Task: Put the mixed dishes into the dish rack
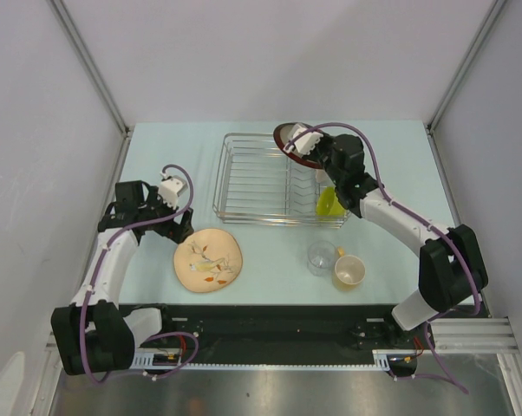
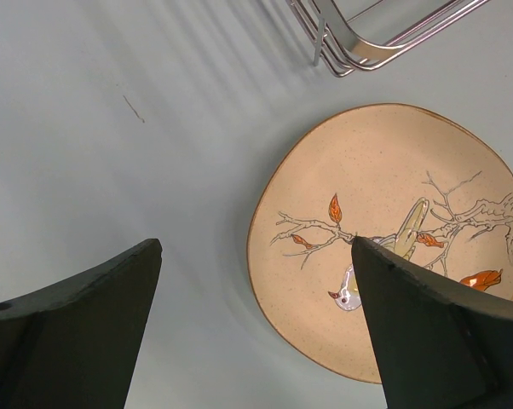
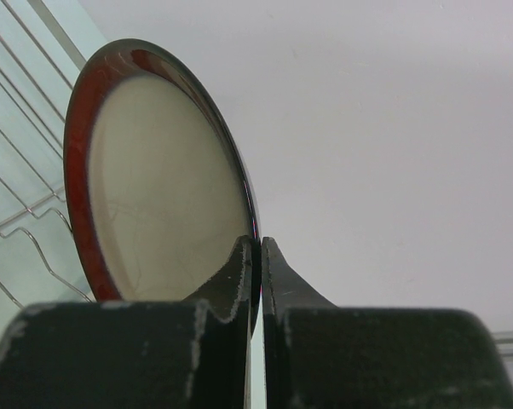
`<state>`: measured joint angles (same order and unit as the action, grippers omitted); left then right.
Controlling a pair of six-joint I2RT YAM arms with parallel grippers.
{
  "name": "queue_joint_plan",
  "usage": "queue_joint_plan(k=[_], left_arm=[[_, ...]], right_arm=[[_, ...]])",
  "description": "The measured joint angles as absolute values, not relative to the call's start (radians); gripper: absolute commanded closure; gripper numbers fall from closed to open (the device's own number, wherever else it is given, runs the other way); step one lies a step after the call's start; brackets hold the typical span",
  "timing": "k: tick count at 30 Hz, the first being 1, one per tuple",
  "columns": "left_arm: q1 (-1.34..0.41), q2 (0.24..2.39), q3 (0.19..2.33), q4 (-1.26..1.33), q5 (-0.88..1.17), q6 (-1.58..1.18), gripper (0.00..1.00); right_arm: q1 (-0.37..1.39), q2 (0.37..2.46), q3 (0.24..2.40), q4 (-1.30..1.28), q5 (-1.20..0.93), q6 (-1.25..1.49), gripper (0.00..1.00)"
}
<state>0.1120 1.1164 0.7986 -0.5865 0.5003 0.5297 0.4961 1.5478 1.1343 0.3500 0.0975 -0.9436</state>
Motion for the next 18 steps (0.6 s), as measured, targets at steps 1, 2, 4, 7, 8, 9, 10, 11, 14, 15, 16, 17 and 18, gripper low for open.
queue_joint_plan(k=[1, 2, 4, 7, 8, 9, 10, 11, 14, 15, 16, 17, 18], left_arm=[[0.112, 1.115, 0.799, -0.587, 0.500, 0.530, 0.01], [0.112, 1.114, 0.799, -0.587, 0.500, 0.529, 0.01], [0.112, 1.110, 0.799, -0.586, 0.500, 0.528, 0.01], [0.112, 1.110, 0.799, -0.585, 0.500, 0.524, 0.01], [0.112, 1.110, 0.799, -0.585, 0.500, 0.523, 0.01], [0.112, 1.110, 0.799, -0.585, 0.500, 0.523, 0.01], [0.112, 1.110, 0.799, -0.585, 0.500, 0.523, 0.01], [0.112, 1.110, 0.799, -0.585, 0.500, 0.523, 0.01], [0.112, 1.110, 0.799, -0.584, 0.500, 0.523, 0.01], [0.112, 1.110, 0.799, -0.584, 0.500, 0.523, 0.01], [0.112, 1.110, 0.799, -0.584, 0.500, 0.523, 0.01], [0.112, 1.110, 0.799, -0.584, 0.500, 0.523, 0.01], [0.112, 1.110, 0.799, -0.582, 0.500, 0.523, 0.01]], right_arm=[[0.496, 1.548, 1.134, 0.350, 0.097, -0.944, 1.00], [0.496, 1.548, 1.134, 0.350, 0.096, -0.944, 1.00], [0.496, 1.548, 1.133, 0.349, 0.094, -0.945, 1.00], [0.497, 1.548, 1.133, 0.346, 0.078, -0.964, 1.00], [0.499, 1.549, 1.133, 0.345, 0.075, -0.972, 1.00], [0.503, 1.553, 1.133, 0.344, 0.073, -0.983, 1.00], [0.508, 1.558, 1.133, 0.347, 0.073, -0.994, 1.00], [0.513, 1.565, 1.133, 0.352, 0.074, -1.007, 1.00], [0.525, 1.583, 1.134, 0.376, 0.081, -1.033, 1.00], [0.529, 1.588, 1.134, 0.382, 0.086, -1.039, 1.00], [0.532, 1.592, 1.134, 0.389, 0.090, -1.042, 1.00], [0.535, 1.596, 1.134, 0.393, 0.097, -1.045, 1.00], [0.538, 1.597, 1.134, 0.394, 0.100, -1.045, 1.00]])
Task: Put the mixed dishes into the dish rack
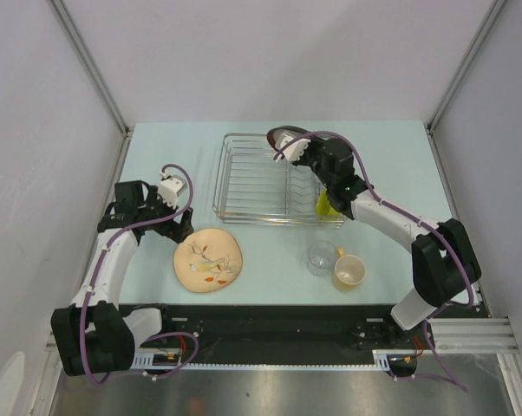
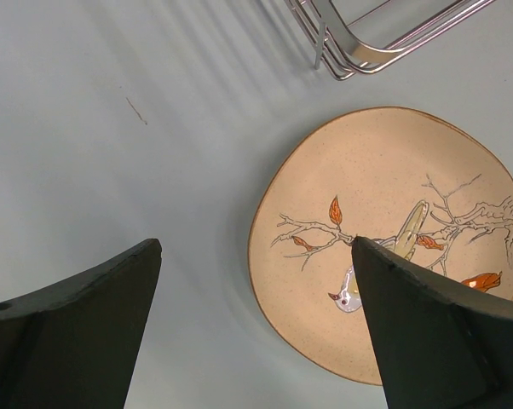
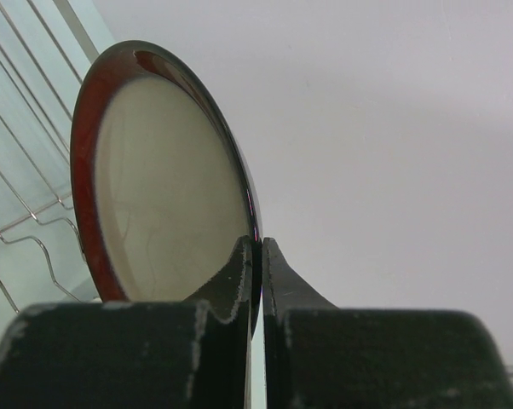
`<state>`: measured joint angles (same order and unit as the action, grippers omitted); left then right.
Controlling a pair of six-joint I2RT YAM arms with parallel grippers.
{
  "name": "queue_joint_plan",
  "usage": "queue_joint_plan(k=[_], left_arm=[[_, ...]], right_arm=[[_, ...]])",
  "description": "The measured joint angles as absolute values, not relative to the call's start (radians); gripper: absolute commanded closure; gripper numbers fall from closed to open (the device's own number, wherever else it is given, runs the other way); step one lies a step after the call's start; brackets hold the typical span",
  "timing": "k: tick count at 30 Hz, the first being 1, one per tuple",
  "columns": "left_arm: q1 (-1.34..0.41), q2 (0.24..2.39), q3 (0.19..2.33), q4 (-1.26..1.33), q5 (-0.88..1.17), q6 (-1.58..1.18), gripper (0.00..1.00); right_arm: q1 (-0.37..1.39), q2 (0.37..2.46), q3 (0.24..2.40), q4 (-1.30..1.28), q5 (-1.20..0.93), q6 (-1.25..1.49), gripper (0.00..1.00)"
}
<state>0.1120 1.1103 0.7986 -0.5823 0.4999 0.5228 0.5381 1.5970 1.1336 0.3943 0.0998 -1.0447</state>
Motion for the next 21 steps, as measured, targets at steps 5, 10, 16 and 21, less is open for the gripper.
queue_joint_plan(k=[5, 10, 16, 21], left_arm=[[0.112, 1.110, 0.799, -0.571, 0.500, 0.523, 0.01], [0.112, 1.110, 0.799, -0.563, 0.500, 0.523, 0.01], [0.112, 1.110, 0.799, -0.562, 0.496, 0.523, 0.01], [0.112, 1.110, 0.799, -0.562, 0.492, 0.523, 0.01]], right_arm=[[0.545, 1.604, 1.134, 0.402, 0.130, -1.039, 1.00], [0.559, 1.640, 1.135, 0.471, 0.181, -1.076, 1.00], [0.590, 1.699, 1.135, 0.560, 0.194, -1.222, 1.00], [0.605, 1.729, 1.135, 0.593, 0.194, -1.320, 1.00]])
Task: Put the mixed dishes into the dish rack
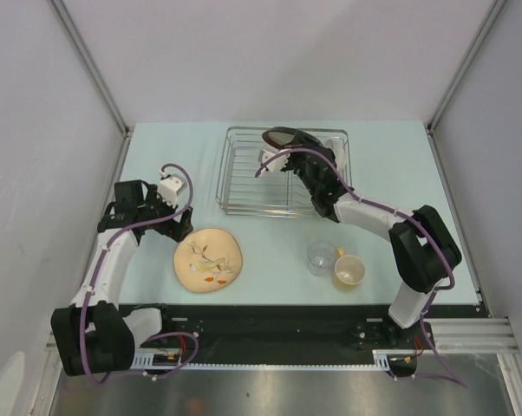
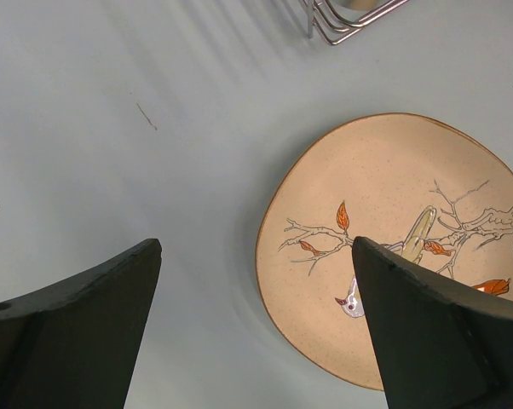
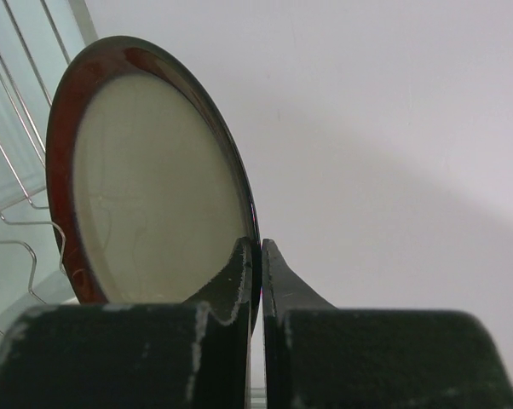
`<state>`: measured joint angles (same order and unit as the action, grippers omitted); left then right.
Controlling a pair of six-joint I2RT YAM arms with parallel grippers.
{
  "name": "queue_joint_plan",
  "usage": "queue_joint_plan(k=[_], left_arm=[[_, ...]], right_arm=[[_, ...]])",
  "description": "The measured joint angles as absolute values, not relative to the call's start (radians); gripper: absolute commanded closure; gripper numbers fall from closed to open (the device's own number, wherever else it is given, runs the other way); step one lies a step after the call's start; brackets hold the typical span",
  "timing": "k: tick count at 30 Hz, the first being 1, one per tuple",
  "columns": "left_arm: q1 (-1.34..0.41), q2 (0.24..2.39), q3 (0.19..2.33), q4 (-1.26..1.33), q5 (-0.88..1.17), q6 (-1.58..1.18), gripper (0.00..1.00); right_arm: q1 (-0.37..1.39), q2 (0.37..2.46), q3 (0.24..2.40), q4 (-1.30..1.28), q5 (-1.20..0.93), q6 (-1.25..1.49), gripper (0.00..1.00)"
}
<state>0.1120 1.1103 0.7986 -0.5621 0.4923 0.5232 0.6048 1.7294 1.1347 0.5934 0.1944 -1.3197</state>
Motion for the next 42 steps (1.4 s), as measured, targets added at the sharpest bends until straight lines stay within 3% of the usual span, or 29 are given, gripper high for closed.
queue_joint_plan(k=[26, 42], left_arm=[[0.112, 1.099, 0.787, -0.549, 0.493, 0.520, 0.01], [0.112, 1.090, 0.783, -0.547, 0.493, 0.520, 0.01]], right_arm=[[0.615, 1.735, 1.158, 0.527, 0.112, -1.497, 1.00], [0.564, 1.728, 1.200, 0.451, 0.064, -1.456, 1.00]])
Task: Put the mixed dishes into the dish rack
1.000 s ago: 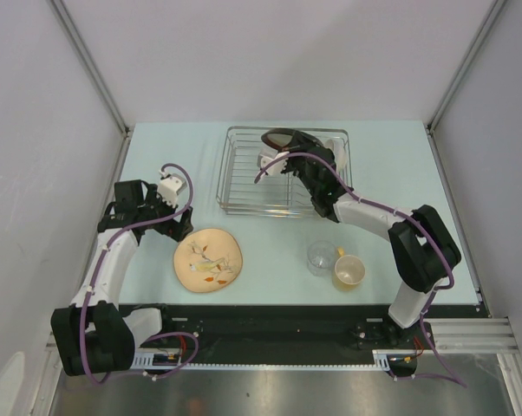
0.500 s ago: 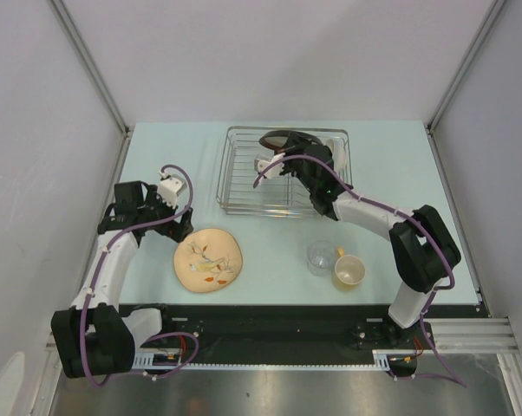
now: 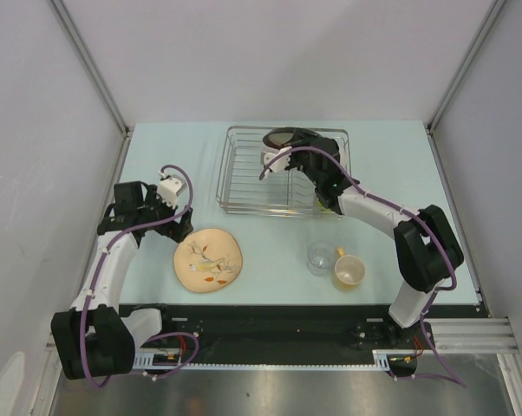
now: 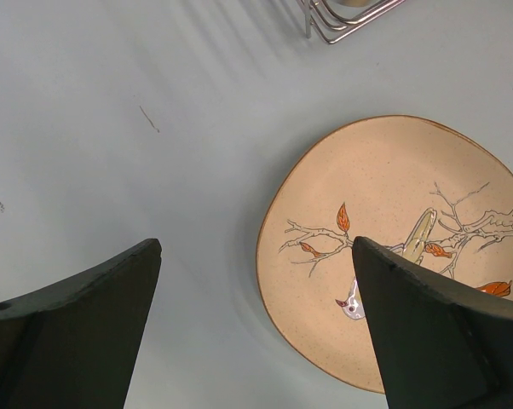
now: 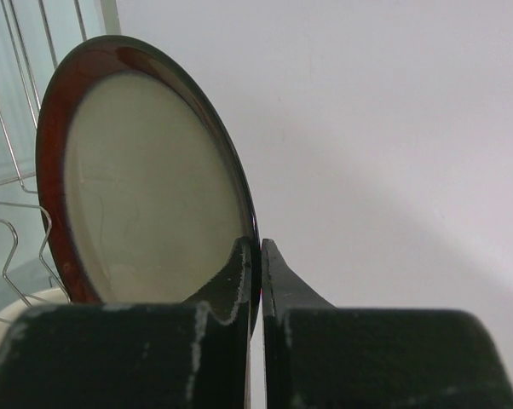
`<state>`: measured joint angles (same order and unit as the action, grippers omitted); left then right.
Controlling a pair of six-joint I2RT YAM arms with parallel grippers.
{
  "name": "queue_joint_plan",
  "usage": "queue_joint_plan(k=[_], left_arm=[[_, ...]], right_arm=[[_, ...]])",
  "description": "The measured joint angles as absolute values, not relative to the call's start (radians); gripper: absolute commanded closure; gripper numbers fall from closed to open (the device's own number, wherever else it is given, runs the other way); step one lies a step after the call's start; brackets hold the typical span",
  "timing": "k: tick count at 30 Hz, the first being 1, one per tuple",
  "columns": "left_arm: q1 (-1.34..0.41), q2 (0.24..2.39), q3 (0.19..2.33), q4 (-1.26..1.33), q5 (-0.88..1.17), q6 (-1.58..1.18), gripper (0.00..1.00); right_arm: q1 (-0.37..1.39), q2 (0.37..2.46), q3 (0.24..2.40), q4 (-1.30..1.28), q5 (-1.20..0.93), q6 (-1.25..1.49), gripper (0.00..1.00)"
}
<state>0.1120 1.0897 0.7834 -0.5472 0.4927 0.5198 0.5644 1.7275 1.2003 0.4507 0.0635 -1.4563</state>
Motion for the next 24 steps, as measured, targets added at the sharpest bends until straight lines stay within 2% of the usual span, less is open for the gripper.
queue_joint_plan(k=[11, 24], left_arm=[[0.112, 1.089, 0.783, -0.547, 0.492, 0.521, 0.00], [0.112, 1.086, 0.783, -0.548, 0.490, 0.521, 0.00]], right_arm=[[0.529, 1.728, 1.203, 0.445, 0.002, -1.451, 1.00], [0.519, 1.740, 1.203, 0.437, 0.042, -1.361, 1.00]])
